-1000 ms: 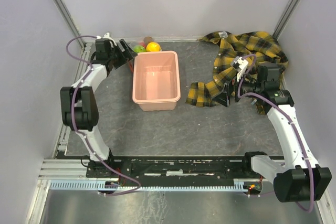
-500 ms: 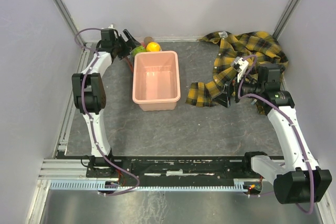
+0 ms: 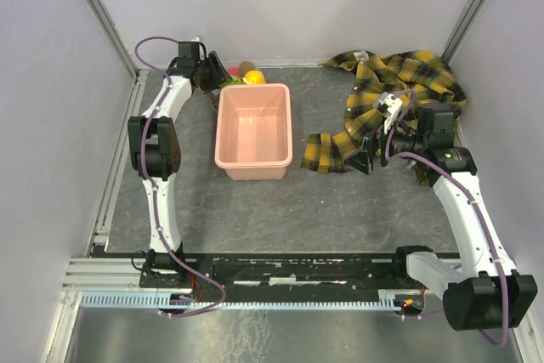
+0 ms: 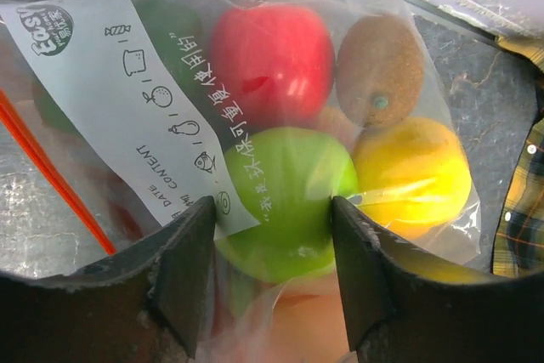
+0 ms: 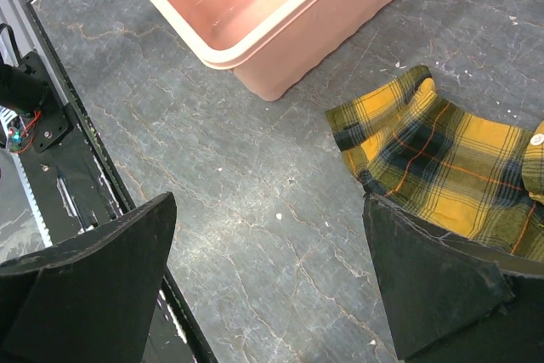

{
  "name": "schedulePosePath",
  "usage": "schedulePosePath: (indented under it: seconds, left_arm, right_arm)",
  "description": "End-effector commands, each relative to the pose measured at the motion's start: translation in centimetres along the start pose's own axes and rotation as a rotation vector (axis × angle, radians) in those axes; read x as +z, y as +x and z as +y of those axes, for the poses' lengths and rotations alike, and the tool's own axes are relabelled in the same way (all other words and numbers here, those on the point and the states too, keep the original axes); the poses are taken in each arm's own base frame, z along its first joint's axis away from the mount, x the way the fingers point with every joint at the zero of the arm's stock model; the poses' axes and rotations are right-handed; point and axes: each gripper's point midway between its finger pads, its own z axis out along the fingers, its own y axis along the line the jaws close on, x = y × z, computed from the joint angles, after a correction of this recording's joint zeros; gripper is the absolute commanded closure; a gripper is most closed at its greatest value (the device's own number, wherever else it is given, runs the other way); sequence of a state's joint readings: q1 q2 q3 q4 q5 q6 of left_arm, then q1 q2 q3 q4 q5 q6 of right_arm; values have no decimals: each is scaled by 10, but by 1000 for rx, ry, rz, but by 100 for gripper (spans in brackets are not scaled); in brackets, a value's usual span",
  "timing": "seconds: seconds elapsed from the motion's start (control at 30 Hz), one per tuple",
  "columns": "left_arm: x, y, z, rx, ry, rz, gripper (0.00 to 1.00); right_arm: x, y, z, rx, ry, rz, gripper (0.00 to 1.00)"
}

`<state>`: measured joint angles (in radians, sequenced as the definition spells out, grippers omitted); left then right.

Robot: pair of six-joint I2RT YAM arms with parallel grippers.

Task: Open the zip-top bag and remove the fake food
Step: Pick up the zipper food storage bag at the center of the board.

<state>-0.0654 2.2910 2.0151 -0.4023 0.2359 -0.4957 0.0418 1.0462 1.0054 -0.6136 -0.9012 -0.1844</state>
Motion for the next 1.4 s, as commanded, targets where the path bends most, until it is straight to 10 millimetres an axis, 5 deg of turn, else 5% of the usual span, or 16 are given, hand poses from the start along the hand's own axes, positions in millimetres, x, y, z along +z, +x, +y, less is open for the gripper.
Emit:
schedulePosePath:
  seconds: [0.0, 0.13, 0.27, 0.47, 0.77, 0.8, 0.93, 1.0, 1.17, 1.37]
  left_arm:
    - [-9, -11, -4, 71, -5, -15, 45]
    - [-24, -23, -4, 92, -38, -56, 60]
    - [-52, -35, 20, 75, -134, -132, 76]
    - [-91, -17, 44, 45, -177, -160, 95]
    - [-133, 11, 49, 2, -147, -204, 97]
    - [-137, 15, 49, -19, -130, -210, 96]
    - [-132, 47, 42, -198, 19, -188, 52]
    - [-122, 55, 42, -286, 116, -184, 42]
    - [-115, 59, 38, -387, 312, -261, 26]
    - [-86, 59, 44, -446, 361, -245, 25]
  right_arm:
    - [-2, -10, 4, -52, -15, -31, 1]
    - [-3, -9, 4, -55, -9, -27, 1]
    - [-3, -9, 3, -59, -6, -27, 1]
    - [-4, -10, 5, -57, -13, -28, 1]
    - [-5, -12, 8, -56, -22, -34, 1]
    - [-5, -12, 8, -57, -22, -37, 1]
    - [-4, -12, 9, -52, -27, -36, 1]
    - [-3, -11, 8, -48, -29, -33, 1]
    - [-2, -8, 6, -39, -31, -25, 1]
    - [6, -1, 3, -5, -61, -5, 1]
